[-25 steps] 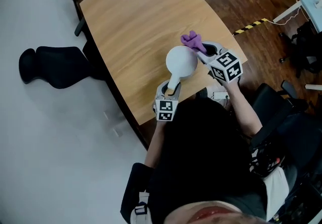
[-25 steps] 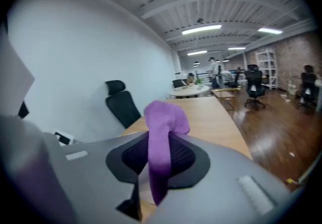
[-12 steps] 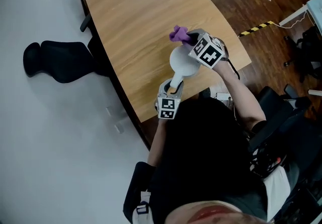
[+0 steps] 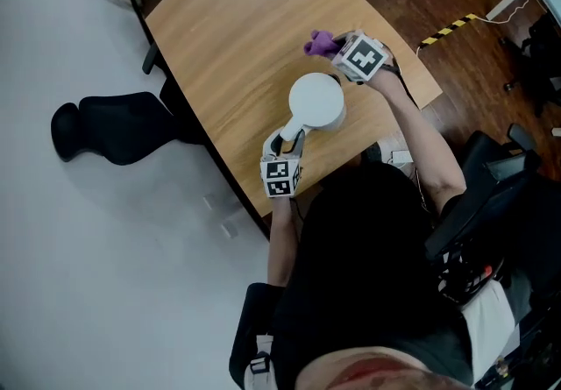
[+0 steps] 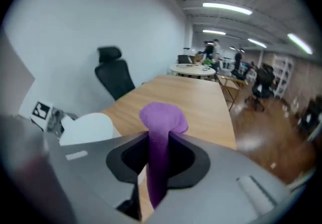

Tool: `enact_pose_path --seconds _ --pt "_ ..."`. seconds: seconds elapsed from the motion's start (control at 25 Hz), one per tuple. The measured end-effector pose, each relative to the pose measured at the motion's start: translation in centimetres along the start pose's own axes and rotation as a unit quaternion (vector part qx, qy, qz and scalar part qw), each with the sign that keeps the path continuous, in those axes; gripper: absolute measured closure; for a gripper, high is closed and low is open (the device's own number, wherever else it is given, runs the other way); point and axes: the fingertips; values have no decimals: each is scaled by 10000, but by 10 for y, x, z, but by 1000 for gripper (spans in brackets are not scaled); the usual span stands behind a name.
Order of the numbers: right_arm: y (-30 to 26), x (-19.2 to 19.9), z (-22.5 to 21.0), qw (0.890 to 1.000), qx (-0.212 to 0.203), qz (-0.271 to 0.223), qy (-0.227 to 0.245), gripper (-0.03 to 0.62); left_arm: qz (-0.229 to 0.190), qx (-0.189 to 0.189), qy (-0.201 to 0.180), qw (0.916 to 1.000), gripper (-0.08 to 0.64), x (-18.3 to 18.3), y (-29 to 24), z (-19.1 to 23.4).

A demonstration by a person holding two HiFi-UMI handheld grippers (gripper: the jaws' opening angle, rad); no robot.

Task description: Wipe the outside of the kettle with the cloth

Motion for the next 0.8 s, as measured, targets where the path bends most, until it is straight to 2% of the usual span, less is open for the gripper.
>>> enact_pose_path --seconds 0.04,0.08,0.12,0.16,0.24,0.28,0.36,0.4,0.44,0.52,0.56,0.6,0.64,0.68,0.72,0.76,0.8 --pt "8 10 -5 9956 -298 -464 -757 514 -46 -20 124 9999 254 -1 5 8" --pt "17 20 -4 9819 -659 -964 -1489 514 -123 -43 301 9995 245 0 15 15" --pt "25 36 1 9602 -1036 -1414 -2174 514 -217 -84 539 9983 237 2 29 18" --pt "31 57 6 9328 -1393 -1779 -2808 514 -327 -162 830 9959 233 4 45 18" --pt "49 97 0 8698 -2015 -2401 -3810 514 -639 -365 1358 9880 241 -15 67 8" --pt "63 103 -9 8345 -2402 -2873 -4041 514 -809 -398 1391 9862 251 -40 67 -3" --pt "82 97 -27 7630 -3007 -3755 -4317 514 -952 -354 933 9904 260 -104 49 -28" --pt "77 101 -33 7334 -3039 -3775 -4768 515 -906 -350 660 9931 250 -132 35 -39" --pt "65 111 -36 7052 -2953 -3535 -5390 515 -799 -393 465 9949 242 -154 19 -48" --pt "34 127 -35 6507 -2832 -2841 -6448 515 -454 -652 246 9965 242 -169 -16 -63" --pt "21 128 -32 6319 -2977 -2655 -6645 516 -251 -837 152 9961 244 -165 -31 -68" --pt "7 125 -28 6249 -3231 -2635 -6601 515 -62 -1030 27 9947 245 -157 -41 -70" --pt "-12 124 -25 6348 -3462 -2729 -6346 515 85 -1210 -142 9925 245 -149 -48 -66" --pt "-40 129 -24 6621 -3546 -2793 -5983 515 169 -1350 -318 9902 249 -142 -52 -58" --pt "-75 143 -24 6961 -3444 -2662 -5710 516 189 -1426 -460 9885 247 -136 -57 -46" --pt "-108 163 -23 7238 -3238 -2347 -5622 517 159 -1424 -578 9880 261 -132 -60 -35" --pt "-134 181 -18 7394 -3053 -1990 -5661 517 88 -1332 -693 9886 261 -130 -63 -23"
Point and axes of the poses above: the fingertips, and each gripper's own axes: y backward along the fingers, z to its left, x out of its underside, and after that the axes turned 1 degree about y, right-handed
